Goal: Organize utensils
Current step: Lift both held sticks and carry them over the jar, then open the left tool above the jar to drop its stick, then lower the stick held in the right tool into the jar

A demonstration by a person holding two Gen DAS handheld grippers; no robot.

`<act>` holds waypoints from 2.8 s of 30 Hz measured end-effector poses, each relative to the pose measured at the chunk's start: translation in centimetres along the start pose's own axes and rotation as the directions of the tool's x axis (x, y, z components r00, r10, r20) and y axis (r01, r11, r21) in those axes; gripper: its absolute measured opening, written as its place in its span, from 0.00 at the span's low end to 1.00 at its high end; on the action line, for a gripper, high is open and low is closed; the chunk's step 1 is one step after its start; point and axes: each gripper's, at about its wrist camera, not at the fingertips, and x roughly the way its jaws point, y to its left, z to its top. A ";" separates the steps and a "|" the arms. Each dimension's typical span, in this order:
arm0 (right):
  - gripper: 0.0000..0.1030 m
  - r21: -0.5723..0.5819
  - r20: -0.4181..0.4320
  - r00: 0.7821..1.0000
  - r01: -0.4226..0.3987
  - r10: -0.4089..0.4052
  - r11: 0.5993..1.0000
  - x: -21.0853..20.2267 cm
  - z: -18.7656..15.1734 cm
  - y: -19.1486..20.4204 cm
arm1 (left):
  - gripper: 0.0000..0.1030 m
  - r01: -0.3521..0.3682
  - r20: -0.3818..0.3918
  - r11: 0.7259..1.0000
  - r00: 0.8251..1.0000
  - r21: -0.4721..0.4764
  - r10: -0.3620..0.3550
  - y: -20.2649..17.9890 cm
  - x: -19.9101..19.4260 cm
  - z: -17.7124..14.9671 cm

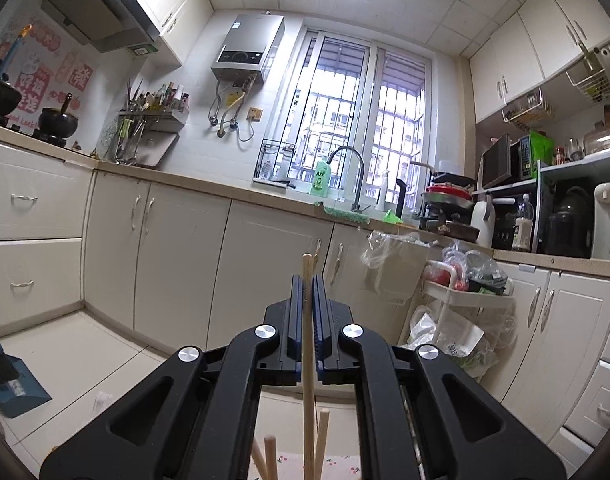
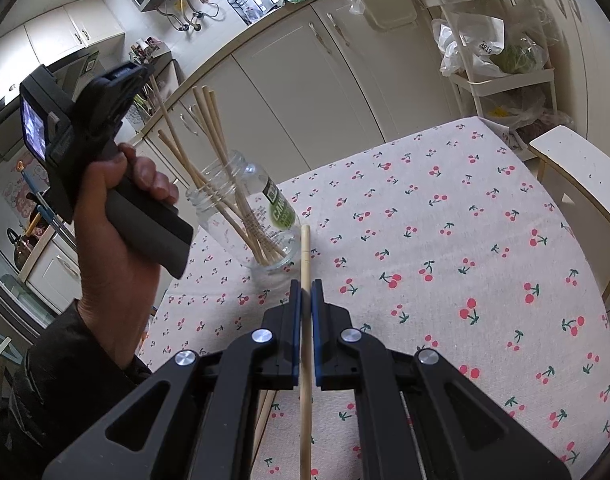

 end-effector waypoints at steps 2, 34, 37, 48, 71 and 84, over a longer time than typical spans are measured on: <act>0.06 0.000 0.002 1.000 0.001 -0.001 1.000 0.0 0.0 0.0 | 0.04 -0.002 -0.002 1.000 1.000 0.012 0.002 0.0 -0.1 -0.3; 0.06 -0.020 0.227 0.973 -0.038 0.041 0.999 -3.3 3.2 2.7 | 0.60 0.043 -0.248 0.988 0.969 0.149 -0.005 3.5 -10.7 -3.9; 0.06 -0.022 0.314 0.947 -0.071 0.074 0.997 -4.0 5.2 4.3 | 0.67 0.012 -0.274 0.997 0.962 0.081 0.010 5.6 -12.3 -4.3; 0.06 0.031 0.587 0.805 -0.130 0.087 0.991 -0.4 13.2 8.1 | 0.70 -0.103 -0.329 0.992 0.942 -0.073 0.074 11.8 -14.1 -7.3; 0.06 -0.063 0.572 0.820 0.083 -0.032 0.995 6.5 9.0 9.3 | 0.77 -0.178 -0.425 0.971 0.900 -0.158 0.096 13.6 -11.8 -8.5; 0.06 -0.147 0.425 0.903 0.134 -0.059 0.980 6.3 5.6 9.4 | 0.86 -0.199 -0.518 0.977 0.845 -0.071 0.135 12.3 -11.5 -7.9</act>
